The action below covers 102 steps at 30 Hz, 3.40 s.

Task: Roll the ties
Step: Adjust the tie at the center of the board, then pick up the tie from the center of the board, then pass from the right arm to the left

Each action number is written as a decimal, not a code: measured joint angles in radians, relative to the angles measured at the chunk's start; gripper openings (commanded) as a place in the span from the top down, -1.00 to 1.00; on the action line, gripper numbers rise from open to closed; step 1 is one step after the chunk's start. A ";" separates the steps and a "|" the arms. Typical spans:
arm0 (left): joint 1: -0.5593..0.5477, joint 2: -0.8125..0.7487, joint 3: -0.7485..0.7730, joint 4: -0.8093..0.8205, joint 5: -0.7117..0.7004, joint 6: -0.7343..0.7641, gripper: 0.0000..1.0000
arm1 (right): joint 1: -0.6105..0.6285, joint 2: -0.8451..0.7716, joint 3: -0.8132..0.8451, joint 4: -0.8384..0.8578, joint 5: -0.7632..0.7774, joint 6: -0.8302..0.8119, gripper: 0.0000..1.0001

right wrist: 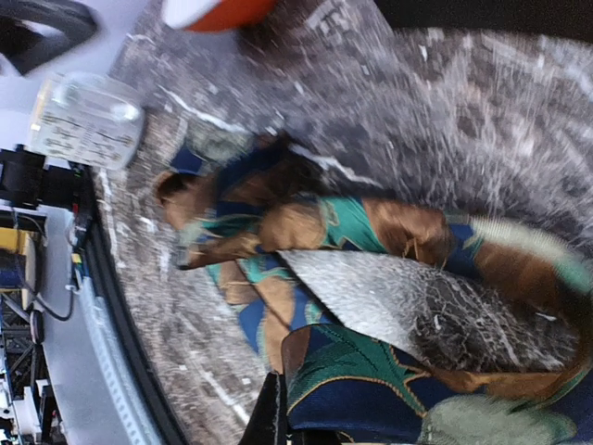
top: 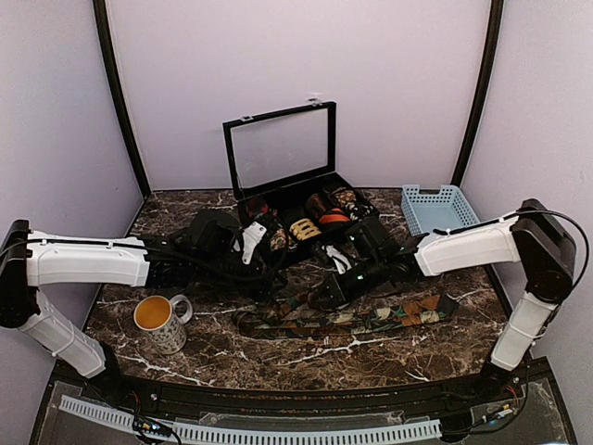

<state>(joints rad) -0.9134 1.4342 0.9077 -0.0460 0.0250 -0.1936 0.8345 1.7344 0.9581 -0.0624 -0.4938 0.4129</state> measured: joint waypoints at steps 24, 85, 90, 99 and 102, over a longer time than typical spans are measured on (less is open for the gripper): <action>0.002 0.199 0.023 0.045 -0.015 0.176 -0.10 | -0.256 -0.499 0.104 -0.374 0.003 -0.059 1.00; 0.099 0.103 -0.151 0.015 -0.092 -0.006 0.68 | 0.003 -0.050 -0.003 -0.231 0.302 -0.095 1.00; 0.099 0.062 -0.158 0.010 -0.110 0.006 0.06 | -0.001 -0.231 0.080 -0.169 0.129 -0.013 1.00; 0.064 -0.213 -0.262 0.217 -0.053 0.063 -0.44 | -0.003 -0.399 0.111 0.245 -0.029 0.278 1.00; 0.008 -0.276 -0.332 0.364 -0.020 0.078 -0.54 | -0.003 -0.399 0.068 0.392 -0.021 0.382 1.00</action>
<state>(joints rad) -0.9054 1.1584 0.5755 0.3180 0.0051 -0.1158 0.8314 1.3354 1.0264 0.3298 -0.5148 0.7948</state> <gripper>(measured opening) 0.739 0.015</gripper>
